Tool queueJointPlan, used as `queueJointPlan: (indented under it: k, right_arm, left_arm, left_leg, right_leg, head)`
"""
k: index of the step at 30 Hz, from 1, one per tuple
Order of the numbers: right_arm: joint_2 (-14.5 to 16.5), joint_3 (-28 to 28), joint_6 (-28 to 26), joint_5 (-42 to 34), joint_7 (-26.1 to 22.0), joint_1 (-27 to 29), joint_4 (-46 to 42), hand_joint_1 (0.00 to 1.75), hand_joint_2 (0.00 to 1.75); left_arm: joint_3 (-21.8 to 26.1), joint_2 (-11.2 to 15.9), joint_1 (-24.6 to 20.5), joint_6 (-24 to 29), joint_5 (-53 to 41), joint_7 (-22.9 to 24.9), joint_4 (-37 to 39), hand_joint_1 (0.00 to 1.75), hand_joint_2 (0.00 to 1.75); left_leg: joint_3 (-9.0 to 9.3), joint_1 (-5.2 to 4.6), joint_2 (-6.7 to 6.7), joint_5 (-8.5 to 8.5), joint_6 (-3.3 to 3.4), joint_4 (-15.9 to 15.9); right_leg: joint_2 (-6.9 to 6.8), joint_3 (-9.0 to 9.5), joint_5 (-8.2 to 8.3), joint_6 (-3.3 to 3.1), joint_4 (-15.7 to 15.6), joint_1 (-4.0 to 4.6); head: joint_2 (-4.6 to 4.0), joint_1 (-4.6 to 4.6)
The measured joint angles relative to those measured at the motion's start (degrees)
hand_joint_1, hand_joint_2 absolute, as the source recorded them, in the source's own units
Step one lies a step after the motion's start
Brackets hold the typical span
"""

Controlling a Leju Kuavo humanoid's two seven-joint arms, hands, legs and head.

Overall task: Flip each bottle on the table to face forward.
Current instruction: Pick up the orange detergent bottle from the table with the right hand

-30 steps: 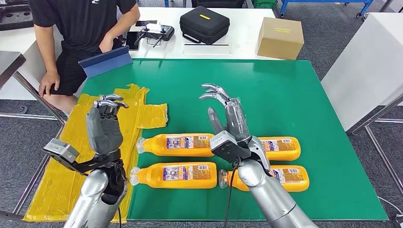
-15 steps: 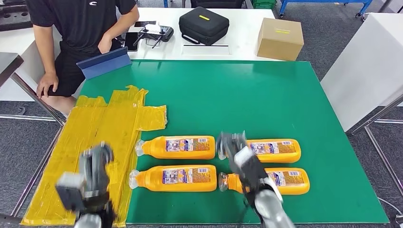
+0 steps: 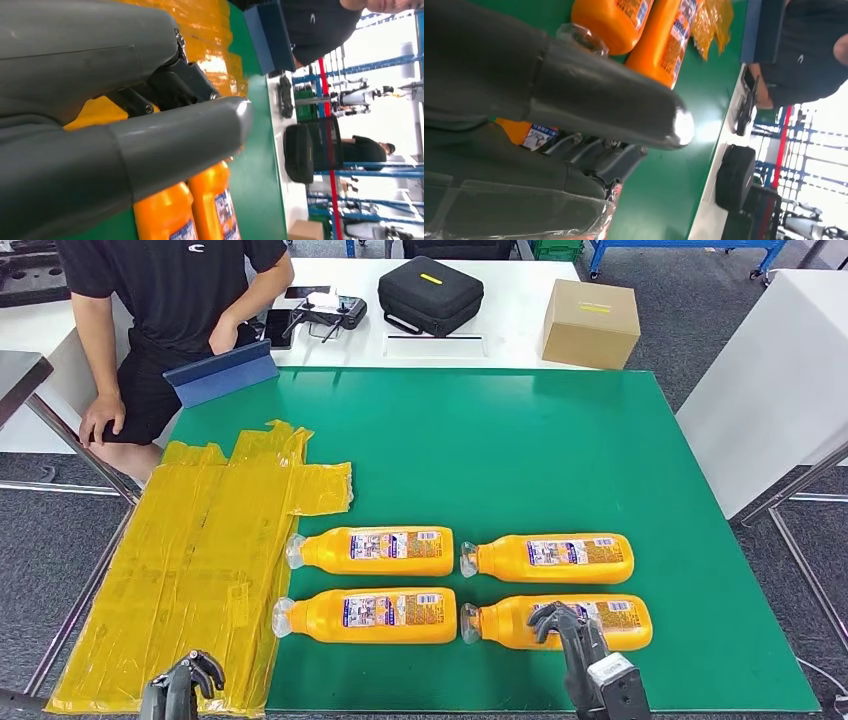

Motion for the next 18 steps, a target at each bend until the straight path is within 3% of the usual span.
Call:
queueJointPlan:
  k: [7, 11, 18]
  right_arm:
    - [0.8, -1.11, -1.41, 2.05, 2.08, -0.34, -0.06, 0.0, 0.0]
    - [0.84, -1.33, -2.65, 4.42, 2.88, -0.51, -0.94, 0.0, 1.75]
    - [0.57, -1.75, -5.74, 10.96, 6.3, -0.64, -7.34, 0.0, 1.75]
  left_arm:
    - [0.44, -0.57, 0.0, 0.48, 0.04, 0.82, -0.61, 0.0, 0.0]
    - [0.53, -0.7, 0.07, 0.1, 1.05, 1.11, -0.91, 0.0, 0.0]
    - [0.69, -0.72, 0.11, 0.04, 2.22, 1.32, -0.97, 0.0, 0.0]
  left_leg:
    - [0.03, 0.0, 0.0, 0.05, 0.04, 0.0]
    - [0.04, -0.02, -0.01, 0.05, 0.05, 0.0]
    - [0.1, -0.03, -0.01, 0.06, 0.06, 0.01]
  right_leg:
    - [0.0, 0.28, 0.02, 0.02, 0.01, 0.01]
    - [0.0, 0.3, 0.02, 0.03, 0.0, 0.01]
    - [0.0, 0.32, 0.03, 0.04, 0.0, 0.0]
  head:
    - [0.0, -0.01]
    - [0.0, -0.01]
    - [0.0, -0.01]
